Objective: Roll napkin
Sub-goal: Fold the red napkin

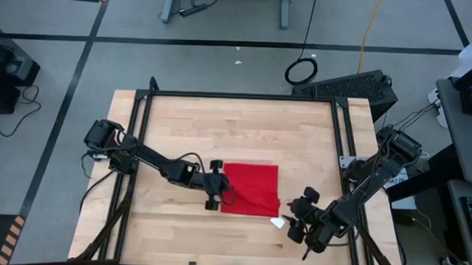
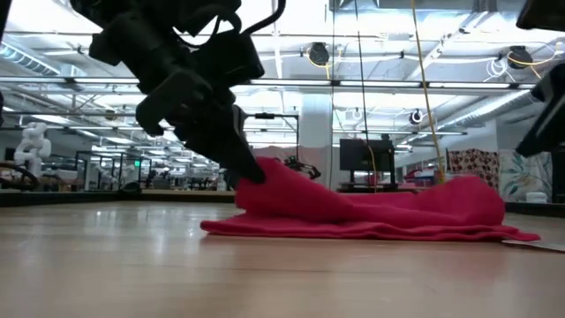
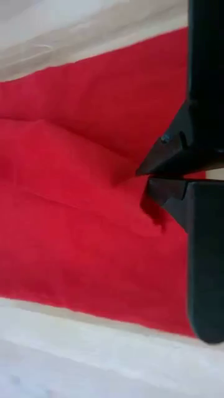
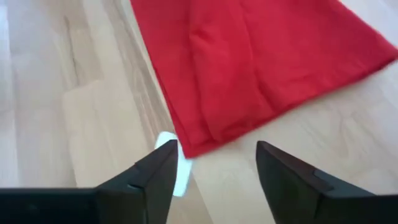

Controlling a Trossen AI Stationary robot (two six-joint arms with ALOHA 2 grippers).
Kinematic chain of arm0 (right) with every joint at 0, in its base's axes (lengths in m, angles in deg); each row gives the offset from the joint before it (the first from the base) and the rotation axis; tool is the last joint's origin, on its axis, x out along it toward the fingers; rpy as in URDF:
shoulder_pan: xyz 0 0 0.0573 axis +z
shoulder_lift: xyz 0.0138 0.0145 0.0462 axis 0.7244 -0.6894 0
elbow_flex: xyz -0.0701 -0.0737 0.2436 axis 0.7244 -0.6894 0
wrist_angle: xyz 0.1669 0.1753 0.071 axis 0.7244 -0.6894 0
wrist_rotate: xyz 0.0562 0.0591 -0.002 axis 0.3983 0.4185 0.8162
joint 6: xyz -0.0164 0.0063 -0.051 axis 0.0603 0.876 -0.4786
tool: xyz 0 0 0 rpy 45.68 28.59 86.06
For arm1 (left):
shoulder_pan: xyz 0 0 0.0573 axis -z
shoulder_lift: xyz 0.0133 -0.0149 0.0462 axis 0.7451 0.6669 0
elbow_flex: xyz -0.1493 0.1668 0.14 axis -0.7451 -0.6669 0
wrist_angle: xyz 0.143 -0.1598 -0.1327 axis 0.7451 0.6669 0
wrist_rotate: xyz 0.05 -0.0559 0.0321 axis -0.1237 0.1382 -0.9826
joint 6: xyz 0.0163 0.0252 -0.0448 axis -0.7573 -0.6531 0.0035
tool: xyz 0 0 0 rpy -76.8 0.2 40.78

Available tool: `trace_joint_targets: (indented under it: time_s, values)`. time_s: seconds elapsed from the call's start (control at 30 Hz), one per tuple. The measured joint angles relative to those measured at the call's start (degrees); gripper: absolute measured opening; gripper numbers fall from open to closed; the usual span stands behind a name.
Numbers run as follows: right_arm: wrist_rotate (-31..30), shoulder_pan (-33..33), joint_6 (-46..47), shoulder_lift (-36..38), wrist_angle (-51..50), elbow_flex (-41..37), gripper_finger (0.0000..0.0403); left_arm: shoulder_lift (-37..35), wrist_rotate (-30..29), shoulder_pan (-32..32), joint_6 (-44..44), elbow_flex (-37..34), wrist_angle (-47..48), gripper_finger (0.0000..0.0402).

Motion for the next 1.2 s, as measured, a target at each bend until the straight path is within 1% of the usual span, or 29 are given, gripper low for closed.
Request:
trace_joint_targets:
  time_s: [0.1,0.17,0.27,0.43,0.53,0.67,0.83,0.93,1.03,1.13,1.2]
  values:
    - [-2.2,0.2,3.7,0.0,0.1,-1.8,0.0229,0.0,0.9,0.2,0.5,-0.3,0.2,0.0026]
    - [-4.5,-0.1,5.0,0.0,1.9,-3.5,0.0237,0.0,0.9,0.5,0.4,-0.3,0.0,0.0050]
    - [-5.3,-0.8,5.3,0.0,6.1,-7.2,0.0242,0.0,1.3,0.6,1.1,-0.3,0.7,0.0098]
    - [-7.4,-0.9,4.3,0.0,18.2,-14.0,0.0242,0.0,1.2,0.6,4.5,-0.3,4.2,0.0175]
    - [-8.4,-1.0,2.5,0.0,27.3,-17.4,0.0242,0.0,1.3,1.0,6.3,-0.3,5.3,0.0203]
    - [-9.3,-1.4,-0.9,0.0,35.8,-20.1,0.0242,0.0,1.3,2.4,7.4,-0.3,7.7,0.0215]
    - [-9.1,-2.7,-1.3,0.0,37.1,-20.4,0.0242,-0.9,1.2,4.7,8.5,-0.3,10.4,0.0216]
    - [-8.8,-3.5,-1.6,0.0,37.8,-20.4,0.0234,-2.0,-0.1,5.6,9.4,-0.3,10.7,0.0216]
    - [-6.6,-4.7,-2.7,0.0,38.7,-20.4,0.0210,-3.1,-2.0,6.0,9.4,-0.3,10.6,0.0216]
    - [-4.4,-5.9,-3.7,0.0,39.4,-20.4,0.0175,-4.3,-3.9,6.0,9.3,-0.3,10.7,0.0216]
    - [-4.3,-6.3,-3.9,0.0,39.4,-20.4,0.0149,-4.9,-5.0,6.0,9.2,-0.3,10.5,0.0216]
